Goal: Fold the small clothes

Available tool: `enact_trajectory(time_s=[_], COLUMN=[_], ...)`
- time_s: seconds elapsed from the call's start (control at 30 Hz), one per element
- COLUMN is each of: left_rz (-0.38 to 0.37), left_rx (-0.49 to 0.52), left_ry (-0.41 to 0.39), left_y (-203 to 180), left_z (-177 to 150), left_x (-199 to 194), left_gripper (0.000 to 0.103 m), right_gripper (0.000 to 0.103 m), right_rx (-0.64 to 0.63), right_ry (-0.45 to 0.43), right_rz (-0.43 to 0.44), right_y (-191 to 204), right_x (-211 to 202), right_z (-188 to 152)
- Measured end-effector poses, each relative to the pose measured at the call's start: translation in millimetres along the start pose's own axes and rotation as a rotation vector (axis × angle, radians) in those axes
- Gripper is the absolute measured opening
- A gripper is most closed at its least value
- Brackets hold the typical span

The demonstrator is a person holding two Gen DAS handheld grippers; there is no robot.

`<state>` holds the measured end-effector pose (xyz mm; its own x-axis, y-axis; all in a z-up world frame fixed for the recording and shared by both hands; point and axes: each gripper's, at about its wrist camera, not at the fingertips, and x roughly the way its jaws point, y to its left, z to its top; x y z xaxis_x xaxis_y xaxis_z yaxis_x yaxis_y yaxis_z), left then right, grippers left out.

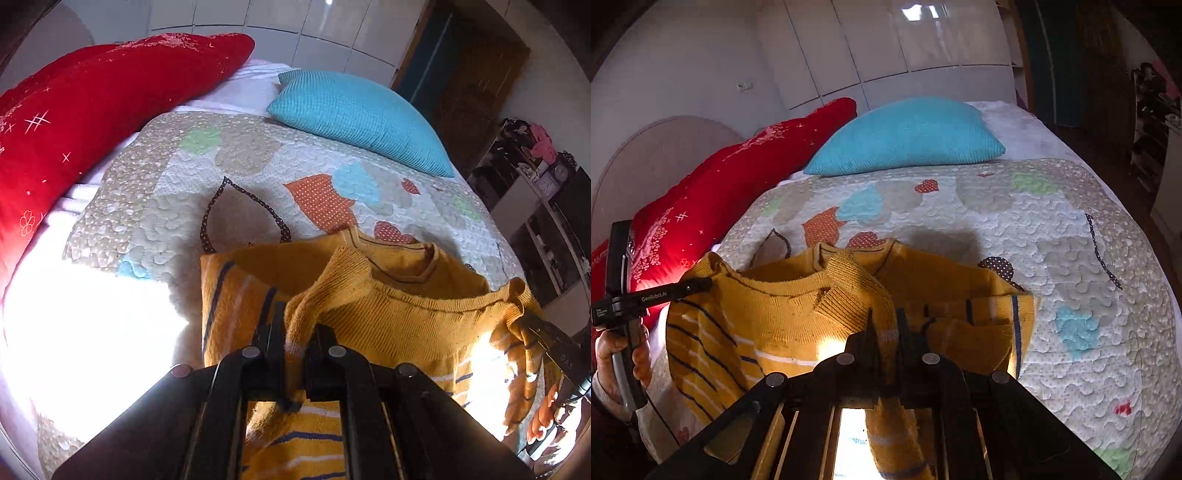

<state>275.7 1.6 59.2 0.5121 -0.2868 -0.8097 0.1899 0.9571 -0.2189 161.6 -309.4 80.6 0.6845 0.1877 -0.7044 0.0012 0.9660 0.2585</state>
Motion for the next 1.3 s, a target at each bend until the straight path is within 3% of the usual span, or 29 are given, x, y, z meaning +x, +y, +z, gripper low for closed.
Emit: enact_trajectory(time_s=[0.1, 0.17, 0.23, 0.37, 0.47, 0.57, 0.67, 0.8, 0.87, 0.93, 0.97, 1.0, 1.07, 1.17, 1.3], left_rz=[0.039, 0.037, -0.015, -0.054, -0.043, -0.010, 0.031, 0.075, 0.085, 0.095, 0.104, 0.112, 0.124, 0.149, 0.149], left_rx=[-0.010, -0.032, -0.086, -0.157, -0.150, -0.123, -0.087, -0.064, -0.060, -0.058, -0.055, -0.051, -0.041, -0.044, -0.062], left_ry=[0.064, 0.091, 0.097, 0.051, 0.003, -0.038, -0.034, 0.000, 0.011, 0.021, 0.025, 0.028, 0.018, -0.016, -0.041], left_y=[2, 8, 17, 34, 38, 38, 34, 27, 22, 17, 15, 13, 8, 2, -6], left_z=[3, 0, 0, 1, -2, -22, -55, -110, -138, -163, -174, -184, -200, -213, -223], left_x=[38, 51, 49, 16, -20, -55, -78, -93, -100, -106, -110, -113, -122, -131, -134], left_gripper=[0.009, 0.015, 0.019, 0.049, 0.058, 0.068, 0.070, 0.070, 0.070, 0.070, 0.070, 0.070, 0.070, 0.074, 0.074], right_gripper=[0.008, 0.014, 0.034, 0.041, 0.041, 0.041, 0.041, 0.041, 0.037, 0.025, 0.026, 0.035, 0.037, 0.037, 0.037], right_rx=[0.034, 0.050, 0.107, 0.235, 0.250, 0.224, 0.160, 0.100, 0.049, 0.004, 0.038, 0.103, 0.184, 0.180, 0.111], right_ry=[0.069, 0.102, 0.111, 0.054, 0.005, -0.021, -0.009, 0.119, 0.158, 0.115, 0.103, 0.100, 0.032, -0.066, -0.044], right_rz=[-0.048, -0.080, -0.068, -0.051, -0.066, -0.009, 0.105, 0.229, 0.112, -0.057, -0.116, -0.151, -0.150, -0.114, 0.011], right_y=[-16, -26, -41, -75, -84, -76, -54, -28, -30, -46, -59, -71, -81, -65, -23], right_x=[39, 55, 57, 26, -11, -48, -70, -51, -35, -29, -29, -32, -49, -72, -50], right_z=[-1, -3, -3, 4, 4, -11, -40, -87, -104, -109, -107, -105, -97, -78, -54])
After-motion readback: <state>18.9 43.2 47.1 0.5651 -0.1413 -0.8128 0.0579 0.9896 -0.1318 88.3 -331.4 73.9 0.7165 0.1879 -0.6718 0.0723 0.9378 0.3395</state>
